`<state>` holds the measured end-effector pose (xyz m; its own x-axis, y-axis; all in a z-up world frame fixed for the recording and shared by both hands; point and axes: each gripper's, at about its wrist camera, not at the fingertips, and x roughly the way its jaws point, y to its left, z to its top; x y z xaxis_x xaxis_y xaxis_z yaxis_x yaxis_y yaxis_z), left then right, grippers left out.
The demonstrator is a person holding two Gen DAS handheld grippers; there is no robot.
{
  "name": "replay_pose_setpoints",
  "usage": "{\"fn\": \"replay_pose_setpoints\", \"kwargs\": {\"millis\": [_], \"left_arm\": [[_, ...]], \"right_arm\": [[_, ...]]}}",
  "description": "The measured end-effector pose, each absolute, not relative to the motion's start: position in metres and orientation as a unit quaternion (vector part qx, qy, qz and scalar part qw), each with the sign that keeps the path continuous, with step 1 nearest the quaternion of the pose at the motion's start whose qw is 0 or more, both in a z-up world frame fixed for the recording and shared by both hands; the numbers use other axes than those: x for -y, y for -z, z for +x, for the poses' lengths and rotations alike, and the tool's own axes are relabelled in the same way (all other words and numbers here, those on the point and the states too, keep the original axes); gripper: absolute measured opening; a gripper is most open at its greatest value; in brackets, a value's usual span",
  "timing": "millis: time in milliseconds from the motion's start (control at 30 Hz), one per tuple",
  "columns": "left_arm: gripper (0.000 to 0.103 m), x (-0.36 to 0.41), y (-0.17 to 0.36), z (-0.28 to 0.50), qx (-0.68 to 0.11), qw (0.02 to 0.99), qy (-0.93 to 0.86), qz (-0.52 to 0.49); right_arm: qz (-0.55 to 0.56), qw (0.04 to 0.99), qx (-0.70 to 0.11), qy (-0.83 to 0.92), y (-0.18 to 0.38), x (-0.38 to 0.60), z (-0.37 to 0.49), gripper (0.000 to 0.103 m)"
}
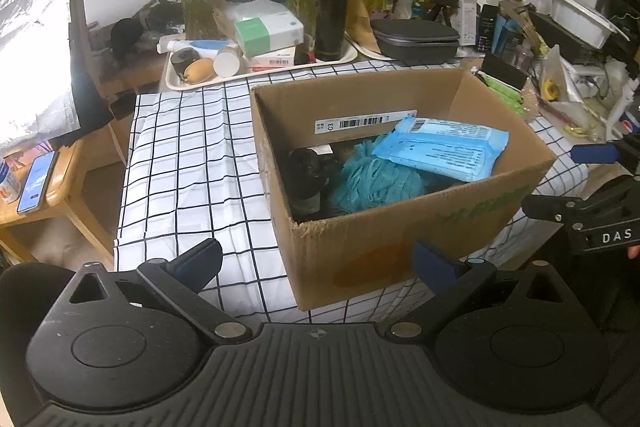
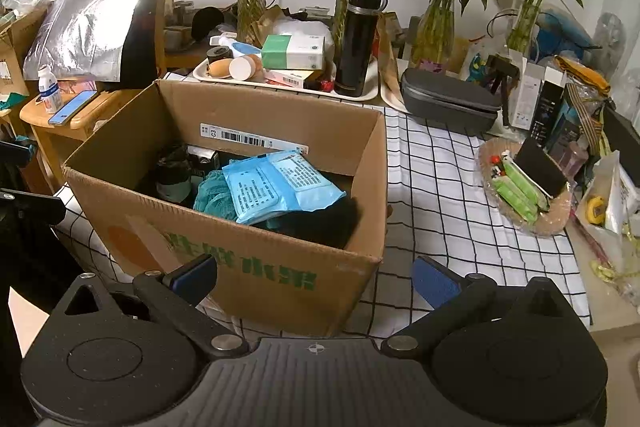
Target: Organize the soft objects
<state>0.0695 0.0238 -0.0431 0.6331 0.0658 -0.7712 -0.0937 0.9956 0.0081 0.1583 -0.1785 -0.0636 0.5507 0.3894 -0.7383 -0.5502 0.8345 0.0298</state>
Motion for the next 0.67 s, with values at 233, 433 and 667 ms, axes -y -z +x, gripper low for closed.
{"fn": "replay_pose_setpoints", "kwargs": {"millis": [233,433,667], "left_arm": [[0.103,-0.0236,0.0442,0.0712,-0.432,0.901,-0.049,-0.014],[0.103,-0.0221,0.0447,0.0718,-0.432,0.900,-0.048,-0.008],[0.103,-0.0201,0.0455,0.0725,-0.431,0.901,-0.045,0.003]], "right_arm": [[-0.104,0.875,-0.388,-0.270,0.0625,0.1781,0.1571,0.103],[-0.104,0.876,-0.387,-0.269,0.0611,0.1799,0.1584,0.103],[-0.106,0.876,-0.386,-0.270,0.0602,0.1813,0.1594,0.103]]}}
